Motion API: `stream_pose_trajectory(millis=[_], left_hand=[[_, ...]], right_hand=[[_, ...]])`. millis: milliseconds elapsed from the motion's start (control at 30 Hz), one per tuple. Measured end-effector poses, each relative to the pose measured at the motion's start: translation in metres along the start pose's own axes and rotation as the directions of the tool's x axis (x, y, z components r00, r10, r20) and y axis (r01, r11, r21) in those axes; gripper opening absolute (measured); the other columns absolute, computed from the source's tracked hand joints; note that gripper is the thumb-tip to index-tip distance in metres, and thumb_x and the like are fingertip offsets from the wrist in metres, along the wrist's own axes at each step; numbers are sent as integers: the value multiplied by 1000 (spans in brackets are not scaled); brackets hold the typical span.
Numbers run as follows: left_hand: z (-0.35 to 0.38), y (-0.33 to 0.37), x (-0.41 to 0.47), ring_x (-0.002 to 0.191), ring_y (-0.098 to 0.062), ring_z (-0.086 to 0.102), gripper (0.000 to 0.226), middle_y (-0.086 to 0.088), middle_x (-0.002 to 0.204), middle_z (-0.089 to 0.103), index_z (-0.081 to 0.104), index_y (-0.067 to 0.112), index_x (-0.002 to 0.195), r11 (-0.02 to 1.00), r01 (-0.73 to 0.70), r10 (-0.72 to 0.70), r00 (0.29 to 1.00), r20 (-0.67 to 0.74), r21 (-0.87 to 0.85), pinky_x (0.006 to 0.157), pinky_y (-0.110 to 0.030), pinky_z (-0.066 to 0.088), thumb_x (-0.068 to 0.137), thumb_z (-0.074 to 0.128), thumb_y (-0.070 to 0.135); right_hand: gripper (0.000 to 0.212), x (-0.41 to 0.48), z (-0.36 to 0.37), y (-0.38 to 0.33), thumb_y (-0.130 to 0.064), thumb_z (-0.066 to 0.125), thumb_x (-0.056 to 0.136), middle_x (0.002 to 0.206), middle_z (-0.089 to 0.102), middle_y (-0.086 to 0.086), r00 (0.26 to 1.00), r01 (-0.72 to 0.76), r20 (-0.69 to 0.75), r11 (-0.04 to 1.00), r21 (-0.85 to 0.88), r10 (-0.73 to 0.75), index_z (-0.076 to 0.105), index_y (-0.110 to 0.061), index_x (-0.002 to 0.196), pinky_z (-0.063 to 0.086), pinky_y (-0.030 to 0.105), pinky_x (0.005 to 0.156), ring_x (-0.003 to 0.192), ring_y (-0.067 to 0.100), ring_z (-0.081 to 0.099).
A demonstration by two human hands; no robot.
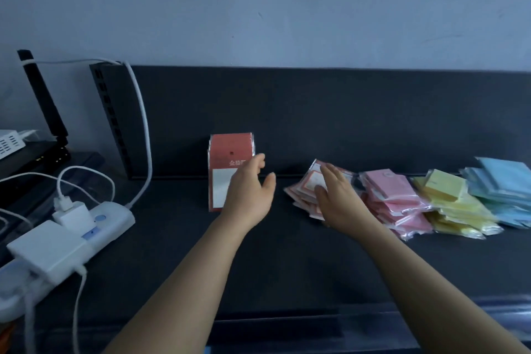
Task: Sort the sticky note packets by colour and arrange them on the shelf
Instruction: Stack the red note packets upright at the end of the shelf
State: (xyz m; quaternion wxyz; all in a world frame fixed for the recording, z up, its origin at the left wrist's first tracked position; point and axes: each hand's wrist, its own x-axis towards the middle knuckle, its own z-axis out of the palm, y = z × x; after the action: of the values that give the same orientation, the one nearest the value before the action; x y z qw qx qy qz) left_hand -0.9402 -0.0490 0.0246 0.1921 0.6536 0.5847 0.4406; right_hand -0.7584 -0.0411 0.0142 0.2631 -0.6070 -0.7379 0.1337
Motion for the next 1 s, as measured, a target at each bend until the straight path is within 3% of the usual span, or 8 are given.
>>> stream_pose_trajectory(millis=[133, 200, 300, 433, 700, 800, 900, 1000], left_hand=[[40, 19, 12, 134, -19, 43, 54, -6, 148, 43, 31, 13, 149, 990, 135, -139, 958, 249, 36, 109, -33, 37, 100, 47, 29], [53, 25, 19, 128, -19, 48, 55, -6, 143, 48, 33, 10, 149, 977, 207, -212, 930, 300, 49, 100, -29, 40, 100, 46, 31], [63, 30, 23, 102, -18, 56, 51, -6, 122, 59, 47, 6, 137, 954, 300, -288, 914, 285, 3, 81, -26, 40, 95, 56, 33], [63, 22, 17, 75, -6, 62, 24, 0, 98, 70, 68, 13, 104, 920, 387, -357, 891, 281, -58, 58, -18, 45, 84, 72, 25], [33, 3, -18, 94, -15, 67, 27, 2, 106, 70, 63, 17, 112, 856, 482, -426, 861, 277, -184, 87, -35, 55, 86, 70, 10], [28, 2, -29, 97, -15, 66, 30, 4, 107, 69, 60, 21, 112, 824, 506, -444, 856, 266, -253, 91, -39, 54, 86, 70, 10], [28, 1, -39, 99, -14, 66, 34, 6, 108, 69, 58, 23, 115, 792, 517, -453, 854, 255, -325, 92, -40, 54, 86, 71, 12], [25, 2, -46, 100, -17, 68, 33, 2, 109, 71, 60, 23, 115, 730, 514, -442, 858, 264, -451, 89, -39, 55, 87, 69, 8]], right_hand=[[21, -9, -6, 30, -11, 37, 98, 134, 44, 12, 997, -19, 69, 1000, -22, 20, 51, -8, 114, 29, 33, 107, 131, 32, 38], [29, -14, -8, 36, -10, 37, 100, 142, 41, 12, 995, 15, 103, 999, -32, -11, 51, -5, 125, 19, 22, 109, 137, 29, 33], [45, -21, -11, 40, -14, 37, 101, 157, 24, 5, 991, 60, 119, 998, -13, -58, 35, -8, 146, 4, 10, 106, 146, 16, 17], [42, -29, -13, 42, -12, 43, 100, 152, 35, -2, 982, 109, 146, 989, 104, -123, 45, -14, 141, 13, 9, 108, 142, 10, 28], [47, -33, -13, 45, -19, 33, 103, 159, 15, 0, 984, 87, 154, 996, 12, -88, 27, -11, 149, 5, 11, 105, 146, 14, 14], [41, -35, -12, 42, -21, 41, 101, 146, 35, 1, 994, 56, 88, 998, 33, -59, 36, -15, 141, 24, 20, 106, 136, 20, 33], [42, -34, -13, 41, -20, 55, 94, 130, 50, -2, 999, 27, 21, 998, 56, -28, 45, -18, 135, 40, 27, 96, 120, 18, 49], [43, -32, -16, 42, -11, 59, 91, 120, 56, -6, 999, 23, -51, 946, 323, -6, 48, -22, 131, 51, 28, 89, 110, 13, 58]])
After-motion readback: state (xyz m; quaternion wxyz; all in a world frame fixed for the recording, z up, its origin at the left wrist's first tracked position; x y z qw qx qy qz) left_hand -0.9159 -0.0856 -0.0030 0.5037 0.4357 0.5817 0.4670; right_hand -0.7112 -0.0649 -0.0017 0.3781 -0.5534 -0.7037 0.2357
